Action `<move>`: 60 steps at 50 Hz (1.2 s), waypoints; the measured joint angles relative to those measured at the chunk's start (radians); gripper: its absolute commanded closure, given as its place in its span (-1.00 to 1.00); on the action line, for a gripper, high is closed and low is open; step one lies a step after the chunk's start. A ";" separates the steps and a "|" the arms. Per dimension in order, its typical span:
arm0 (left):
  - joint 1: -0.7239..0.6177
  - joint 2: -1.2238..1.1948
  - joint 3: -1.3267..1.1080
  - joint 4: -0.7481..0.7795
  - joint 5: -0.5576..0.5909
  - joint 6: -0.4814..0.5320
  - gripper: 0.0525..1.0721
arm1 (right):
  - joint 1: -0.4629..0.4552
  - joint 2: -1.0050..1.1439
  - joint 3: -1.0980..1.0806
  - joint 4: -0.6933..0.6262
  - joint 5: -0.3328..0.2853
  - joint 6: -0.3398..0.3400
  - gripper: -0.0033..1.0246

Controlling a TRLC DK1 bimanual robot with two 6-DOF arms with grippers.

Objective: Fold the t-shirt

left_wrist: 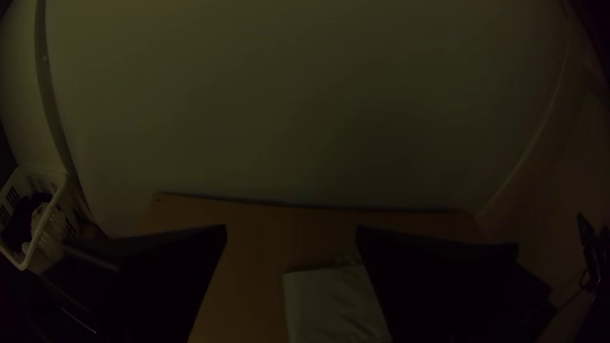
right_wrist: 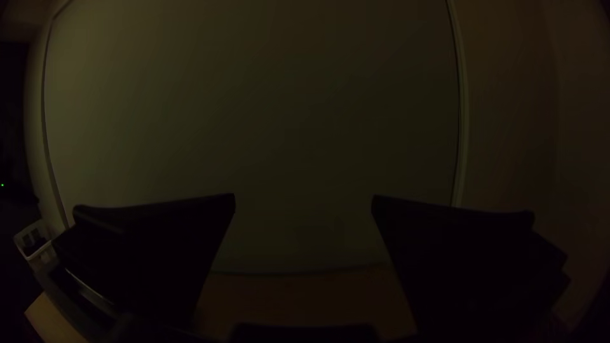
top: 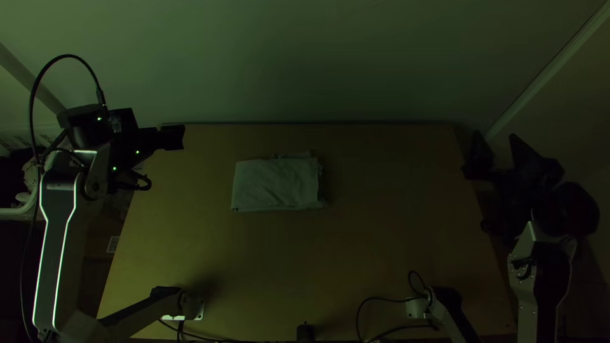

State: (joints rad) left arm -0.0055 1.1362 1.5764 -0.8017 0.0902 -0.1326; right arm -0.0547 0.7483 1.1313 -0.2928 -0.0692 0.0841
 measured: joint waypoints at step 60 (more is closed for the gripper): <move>0.274 -1.131 -1.317 0.650 -0.046 0.108 -0.91 | 0.006 -0.743 -0.966 0.230 0.000 -0.122 -0.80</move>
State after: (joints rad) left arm 0.2687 0.0055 0.2592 -0.1520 0.0444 -0.0246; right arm -0.0490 0.0051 0.1650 -0.0631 -0.0692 -0.0383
